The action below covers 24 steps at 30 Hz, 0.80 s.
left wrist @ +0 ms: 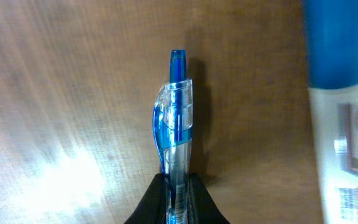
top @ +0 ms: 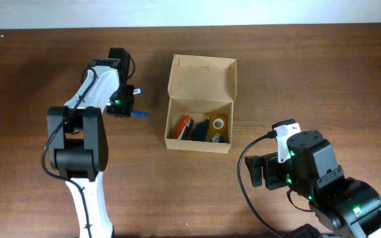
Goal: Pack container
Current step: 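Carry the blue pen into the box and release it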
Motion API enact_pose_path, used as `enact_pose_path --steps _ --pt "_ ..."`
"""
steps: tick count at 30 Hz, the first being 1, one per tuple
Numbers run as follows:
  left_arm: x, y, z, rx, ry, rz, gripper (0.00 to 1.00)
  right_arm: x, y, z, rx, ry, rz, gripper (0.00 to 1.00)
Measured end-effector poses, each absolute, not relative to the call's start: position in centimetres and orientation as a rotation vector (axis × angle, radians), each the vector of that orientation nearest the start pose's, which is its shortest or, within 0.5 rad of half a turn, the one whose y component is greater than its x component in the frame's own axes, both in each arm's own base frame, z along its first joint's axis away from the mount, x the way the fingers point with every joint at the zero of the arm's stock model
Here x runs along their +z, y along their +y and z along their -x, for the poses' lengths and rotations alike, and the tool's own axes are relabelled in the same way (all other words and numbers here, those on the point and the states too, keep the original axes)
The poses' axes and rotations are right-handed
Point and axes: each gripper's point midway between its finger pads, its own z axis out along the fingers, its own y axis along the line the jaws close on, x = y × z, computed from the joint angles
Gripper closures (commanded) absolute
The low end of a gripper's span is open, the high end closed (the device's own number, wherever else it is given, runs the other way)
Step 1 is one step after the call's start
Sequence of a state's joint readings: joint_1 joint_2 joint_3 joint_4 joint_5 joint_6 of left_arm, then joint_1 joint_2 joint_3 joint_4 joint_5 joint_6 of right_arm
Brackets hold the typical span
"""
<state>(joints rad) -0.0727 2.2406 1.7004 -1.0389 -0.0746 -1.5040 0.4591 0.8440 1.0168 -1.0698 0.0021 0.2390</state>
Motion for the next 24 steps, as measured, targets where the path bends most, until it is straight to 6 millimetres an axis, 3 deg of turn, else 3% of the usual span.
enact_pose_path --steps 4,5,7,8,9,10,13,17,20,21,23,24 --pt "0.5 -1.9 -41.2 0.141 2.364 2.029 0.98 22.0 10.1 -20.5 0.296 2.477 0.273 0.01" --pt "1.5 -2.1 -41.4 0.119 2.356 2.009 0.98 22.0 10.1 -20.5 0.296 2.477 0.272 0.01" --pt "4.4 -2.9 -41.9 0.046 2.332 1.957 0.98 22.0 10.1 -20.5 0.296 2.477 0.272 0.01" --pt "7.3 -3.8 -42.3 -0.03 2.308 1.901 0.98 22.0 10.1 -20.5 0.296 2.477 0.272 0.01" --pt "8.9 -4.4 -42.4 -0.073 2.297 1.868 0.98 22.0 10.1 -20.5 0.296 2.477 0.272 0.01" --pt "11.0 -5.4 -42.5 -0.13 2.287 1.817 0.98 22.0 10.1 -20.6 0.296 2.477 0.272 0.01" --pt "14.6 -9.3 -41.9 -0.247 2.298 1.697 0.98 22.0 10.1 -20.5 0.296 2.477 0.272 0.01" --pt "15.6 -14.3 -41.8 -0.356 2.326 1.593 0.97 22.0 10.1 -20.6 0.296 2.476 0.272 0.01" --pt "16.4 -18.8 -42.2 -0.479 2.336 1.498 0.78 22.0 10.1 -20.5 0.296 2.477 0.272 0.01" --pt "16.4 -20.3 -42.0 -0.524 2.357 1.474 0.78 22.0 10.1 -20.6 0.296 2.476 0.272 0.01" --pt "15.7 -23.2 -41.2 -0.578 2.427 1.434 0.97 22.0 10.1 -20.5 0.296 2.477 0.273 0.01" --pt "15.2 -24.1 -40.8 -0.584 2.458 1.422 0.98 22.0 10.1 -20.5 0.296 2.477 0.273 0.01"
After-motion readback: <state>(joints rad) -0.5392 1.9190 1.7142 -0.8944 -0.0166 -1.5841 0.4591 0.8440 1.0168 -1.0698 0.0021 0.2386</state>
